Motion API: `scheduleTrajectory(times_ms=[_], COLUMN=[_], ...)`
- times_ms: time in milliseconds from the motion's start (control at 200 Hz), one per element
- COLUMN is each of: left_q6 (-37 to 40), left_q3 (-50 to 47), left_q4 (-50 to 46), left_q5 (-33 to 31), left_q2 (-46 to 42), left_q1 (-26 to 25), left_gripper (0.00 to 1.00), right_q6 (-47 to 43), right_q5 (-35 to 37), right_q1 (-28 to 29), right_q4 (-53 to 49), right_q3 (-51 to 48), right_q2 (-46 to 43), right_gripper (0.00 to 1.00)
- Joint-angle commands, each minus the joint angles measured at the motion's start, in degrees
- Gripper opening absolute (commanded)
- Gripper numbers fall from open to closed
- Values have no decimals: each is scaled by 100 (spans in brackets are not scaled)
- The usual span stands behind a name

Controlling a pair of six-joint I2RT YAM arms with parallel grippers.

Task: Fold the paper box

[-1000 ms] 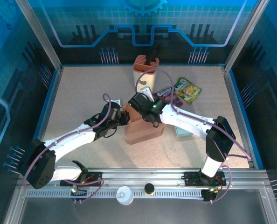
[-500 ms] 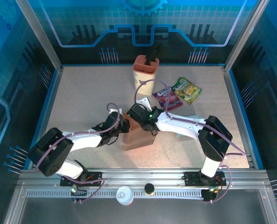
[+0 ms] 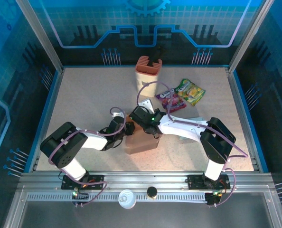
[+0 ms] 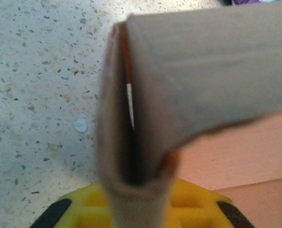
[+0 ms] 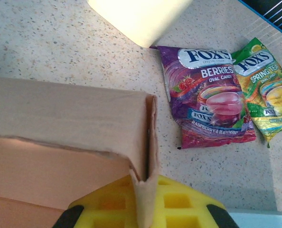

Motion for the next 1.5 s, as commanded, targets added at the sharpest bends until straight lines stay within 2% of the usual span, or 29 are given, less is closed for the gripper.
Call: scheduleTrajectory(times_ms=[0, 235, 460, 655, 740, 840, 940, 1106, 1291, 1496], left_q6=[27, -76, -542, -471, -290, -98, 64, 336, 438, 552], left_q3=[-112, -17, 184, 141, 199, 220, 146, 184, 254, 423], left_q4=[-11, -479, -1256, -989, -982, -1071, -1051, -1188, -1464, -1768], left_q5=[-185, -536, -1217, -1084, -891, -720, -467, 69, 90, -118], left_q2=[117, 134, 151, 102, -28, -295, -616, -911, -942, -810], left_q1=[11, -26, -185, -192, -187, -169, -45, 200, 339, 317], left_gripper=[12, 0, 0, 0, 23, 39, 46, 51, 46, 22], right_q6=[-7, 59, 143, 117, 131, 160, 180, 187, 213, 239], right_q5=[-121, -60, -7, -6, -10, -34, -69, -108, -148, -165], right_q1=[83, 126, 196, 214, 205, 188, 171, 145, 118, 118], right_q4=[-30, -36, -60, -47, -72, -84, -136, -172, -197, -214], right_q3=[-76, -94, -93, -102, -101, -102, -76, -32, -23, -5], right_q2=[-2, -64, -77, -82, -51, -30, 1, 50, 26, 20], right_gripper=[0, 0, 0, 0, 0, 0, 0, 0, 0, 0])
